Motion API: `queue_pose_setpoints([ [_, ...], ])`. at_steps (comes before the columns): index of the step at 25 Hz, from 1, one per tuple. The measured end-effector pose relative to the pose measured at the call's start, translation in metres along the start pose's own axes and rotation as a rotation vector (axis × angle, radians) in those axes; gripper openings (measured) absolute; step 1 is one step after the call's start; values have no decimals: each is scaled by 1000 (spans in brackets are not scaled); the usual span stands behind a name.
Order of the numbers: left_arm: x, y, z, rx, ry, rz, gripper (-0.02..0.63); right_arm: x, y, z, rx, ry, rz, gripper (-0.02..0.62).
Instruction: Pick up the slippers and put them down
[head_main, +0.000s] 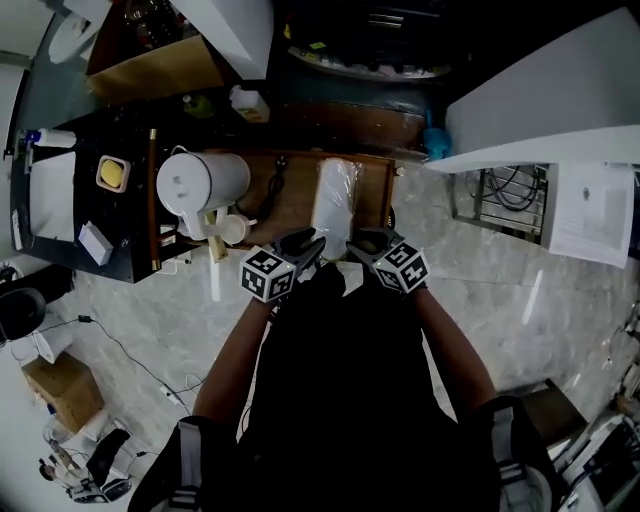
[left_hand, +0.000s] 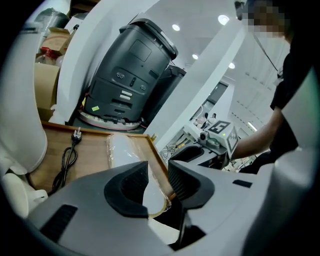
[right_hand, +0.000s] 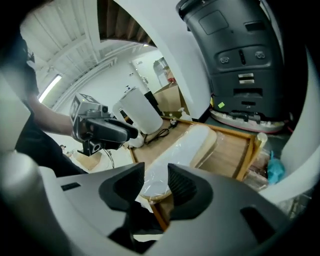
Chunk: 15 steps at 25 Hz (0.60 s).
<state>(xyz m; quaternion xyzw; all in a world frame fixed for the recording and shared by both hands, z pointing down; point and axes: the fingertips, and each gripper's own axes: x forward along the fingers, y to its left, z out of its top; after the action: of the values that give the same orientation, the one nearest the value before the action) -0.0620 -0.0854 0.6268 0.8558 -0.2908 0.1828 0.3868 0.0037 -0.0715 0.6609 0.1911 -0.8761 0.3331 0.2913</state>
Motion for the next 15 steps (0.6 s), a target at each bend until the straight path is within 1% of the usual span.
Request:
queue_pose_setpoints([
  [3,8,18,-6,-42,6,14,145,10,-15,-7,51,8,-12,166],
  [6,16,35,-12,-55,10,41,198,20,-27,-16,74,42,-19,204],
  [9,25,48,-25,-54,66,49,242,29,-37,-24,121,69,-17,224],
  [12,33,56,-34,-60,115,45,259,37,-45,-29,151,96,-13,248],
  [15,40,62,-39,-95,142,29,264,45,-46,-33,152,134,19,265],
])
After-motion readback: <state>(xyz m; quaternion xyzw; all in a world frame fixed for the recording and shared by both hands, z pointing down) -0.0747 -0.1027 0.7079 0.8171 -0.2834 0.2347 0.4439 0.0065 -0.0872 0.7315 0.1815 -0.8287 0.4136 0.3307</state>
